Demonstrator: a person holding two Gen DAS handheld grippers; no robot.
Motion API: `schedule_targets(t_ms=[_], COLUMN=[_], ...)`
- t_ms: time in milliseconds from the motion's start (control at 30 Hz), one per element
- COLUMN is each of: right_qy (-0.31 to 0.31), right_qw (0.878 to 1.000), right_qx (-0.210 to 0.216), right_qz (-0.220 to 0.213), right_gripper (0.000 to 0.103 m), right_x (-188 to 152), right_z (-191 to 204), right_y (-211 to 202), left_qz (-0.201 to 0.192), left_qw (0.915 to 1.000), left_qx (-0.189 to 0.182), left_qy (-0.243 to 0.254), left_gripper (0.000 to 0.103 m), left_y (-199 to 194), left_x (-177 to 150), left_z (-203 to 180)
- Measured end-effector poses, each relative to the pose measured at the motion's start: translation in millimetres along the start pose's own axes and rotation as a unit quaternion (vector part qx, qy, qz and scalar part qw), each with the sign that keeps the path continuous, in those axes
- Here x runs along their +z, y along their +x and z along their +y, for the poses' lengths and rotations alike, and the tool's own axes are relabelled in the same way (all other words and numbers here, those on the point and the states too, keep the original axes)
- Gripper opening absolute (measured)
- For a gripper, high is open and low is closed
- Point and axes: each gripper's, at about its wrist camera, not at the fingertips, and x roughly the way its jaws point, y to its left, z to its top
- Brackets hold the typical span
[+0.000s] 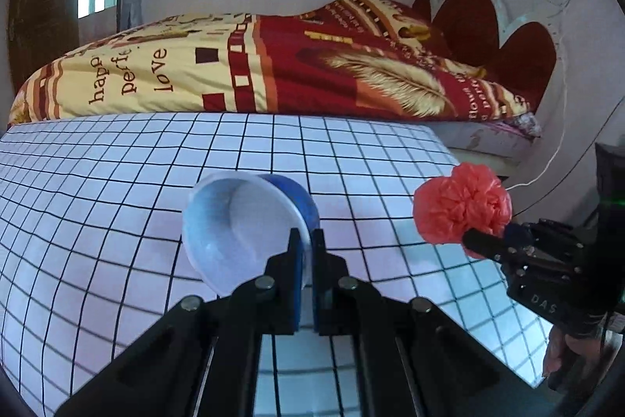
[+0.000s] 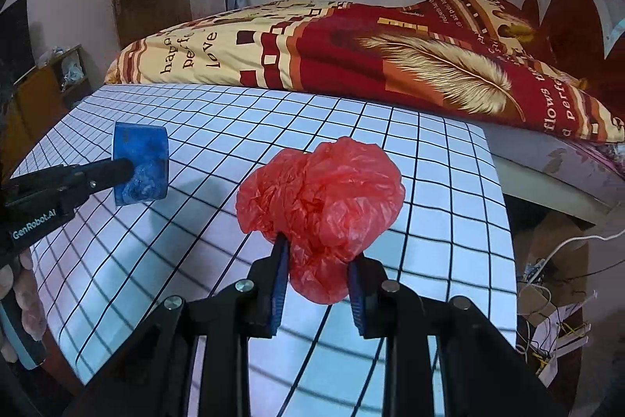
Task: Collect trash
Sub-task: 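Carry the blue cup and red bag with both tools over the black bin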
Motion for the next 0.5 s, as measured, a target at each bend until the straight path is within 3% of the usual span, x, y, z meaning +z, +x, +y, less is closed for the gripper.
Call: schedule_targets(t_ms=[500], right_qy=[0.016], right_qw=[0.999], right_qx=[-0.015], right_qz=[-0.028], right_gripper=[0.029], right_x=[-60.0], right_z=[-3.1], right_y=[-98.4], left_qz=[-0.012], left_qw=[0.9996], left_qx=[-0.023], left_qy=[0.014], left_gripper=[0.004], left_y=[-61.2], left_x=[-45.2], left_z=[-40.0])
